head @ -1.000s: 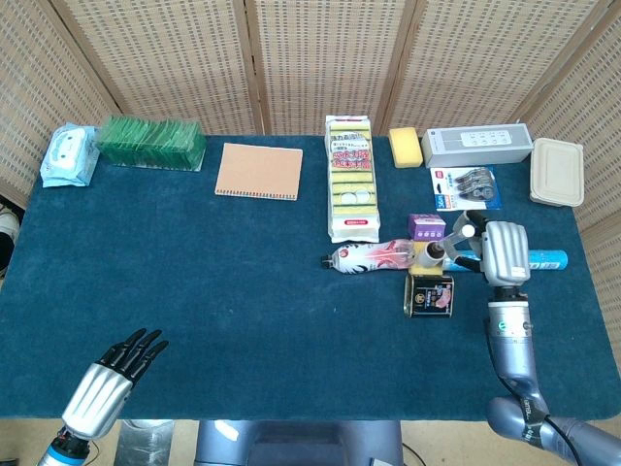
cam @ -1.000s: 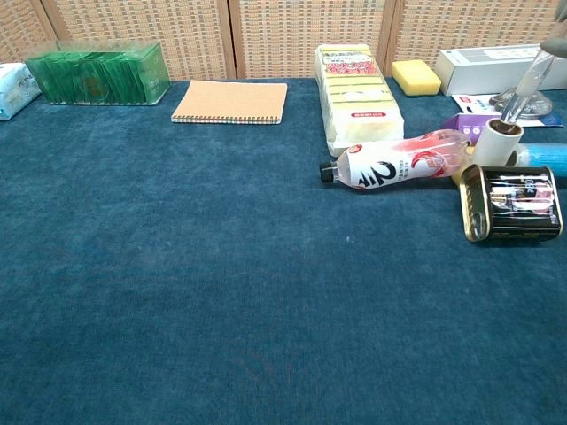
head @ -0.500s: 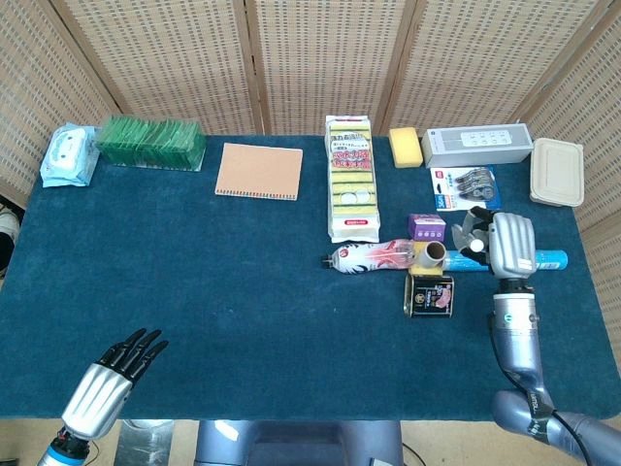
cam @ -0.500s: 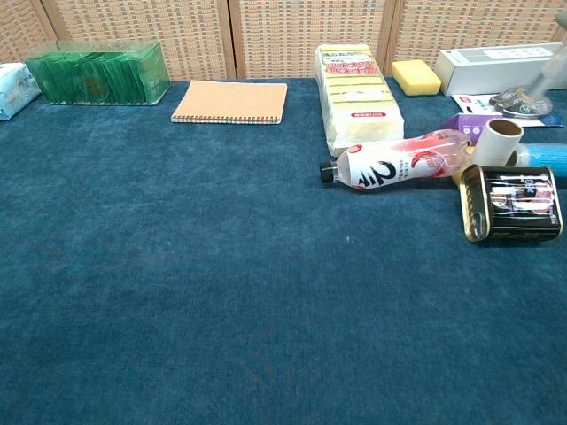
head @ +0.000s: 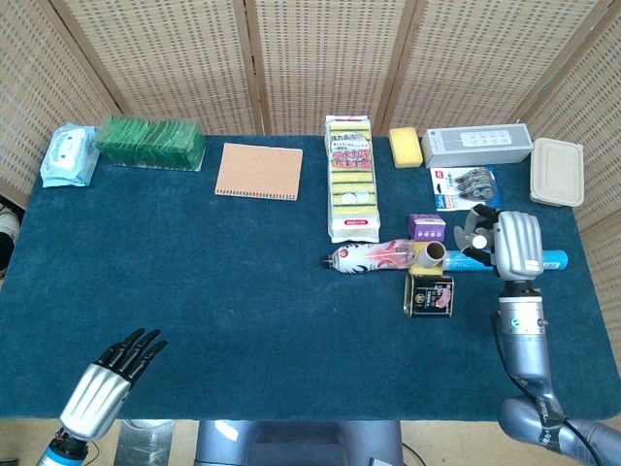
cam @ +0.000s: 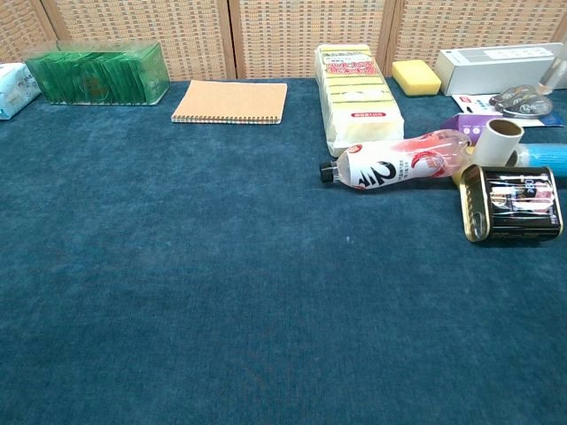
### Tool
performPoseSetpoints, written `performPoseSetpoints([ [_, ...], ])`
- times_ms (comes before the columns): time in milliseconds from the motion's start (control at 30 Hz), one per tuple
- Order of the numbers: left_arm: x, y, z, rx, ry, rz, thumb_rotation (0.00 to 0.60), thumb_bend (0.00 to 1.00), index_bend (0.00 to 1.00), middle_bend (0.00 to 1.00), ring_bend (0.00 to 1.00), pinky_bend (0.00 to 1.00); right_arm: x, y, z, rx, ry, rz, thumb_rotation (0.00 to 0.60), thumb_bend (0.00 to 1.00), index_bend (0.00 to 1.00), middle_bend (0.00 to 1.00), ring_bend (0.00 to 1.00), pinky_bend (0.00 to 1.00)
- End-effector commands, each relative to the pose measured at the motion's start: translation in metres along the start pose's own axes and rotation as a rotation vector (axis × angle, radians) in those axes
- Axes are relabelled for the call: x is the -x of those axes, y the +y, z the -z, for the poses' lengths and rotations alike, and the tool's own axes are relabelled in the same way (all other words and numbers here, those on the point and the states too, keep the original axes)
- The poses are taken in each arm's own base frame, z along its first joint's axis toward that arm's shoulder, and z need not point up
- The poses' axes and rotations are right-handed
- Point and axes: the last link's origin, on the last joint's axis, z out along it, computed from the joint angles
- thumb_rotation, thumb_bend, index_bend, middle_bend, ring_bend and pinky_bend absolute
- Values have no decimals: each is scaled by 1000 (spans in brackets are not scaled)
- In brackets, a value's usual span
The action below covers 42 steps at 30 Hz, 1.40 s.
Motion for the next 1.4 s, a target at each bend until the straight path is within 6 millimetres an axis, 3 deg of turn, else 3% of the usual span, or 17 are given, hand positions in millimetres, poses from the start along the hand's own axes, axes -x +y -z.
performPoseSetpoints([
  [33,0,0,0,0,0,1,600,286,123,137,125,319,-11,-6,5,-21,-11,-11,600,431,807,990,1000,936],
  [400,-2,-1,1,-3,9,1,600,286,124,137,125,318,-36,-18,34,16,-172,-11,600,481,807,1000,1000,928],
  [733,-2,0,1,-2,9,2,600,286,123,137,125,319,-50,-34,72,-111,-264,100,600,485,807,1000,1000,922],
  [833,-2,0,2,0,8,2,600,286,123,137,125,319,-49,-32,67,-109,-258,118,600,485,807,1000,1000,921],
  [1000,-4,-1,2,-2,14,5,600,286,123,137,125,319,-40,-22,40,-31,-245,162,600,485,807,1000,1000,920],
  [1100,-4,-2,1,-7,17,6,600,286,124,137,125,319,-36,-27,59,-67,-294,167,600,485,807,1000,1000,920],
  [1167,-4,-2,0,-10,17,5,600,285,123,137,125,319,-37,-35,83,-142,-326,162,600,485,807,1000,1000,919],
  [1233,-3,-1,0,-9,10,3,600,285,123,137,125,319,-47,-36,99,-207,-304,165,600,485,807,1000,1000,919],
  [1400,-2,3,4,13,2,5,600,286,123,137,125,320,-60,-28,63,-115,-163,147,600,485,807,1000,1000,920],
])
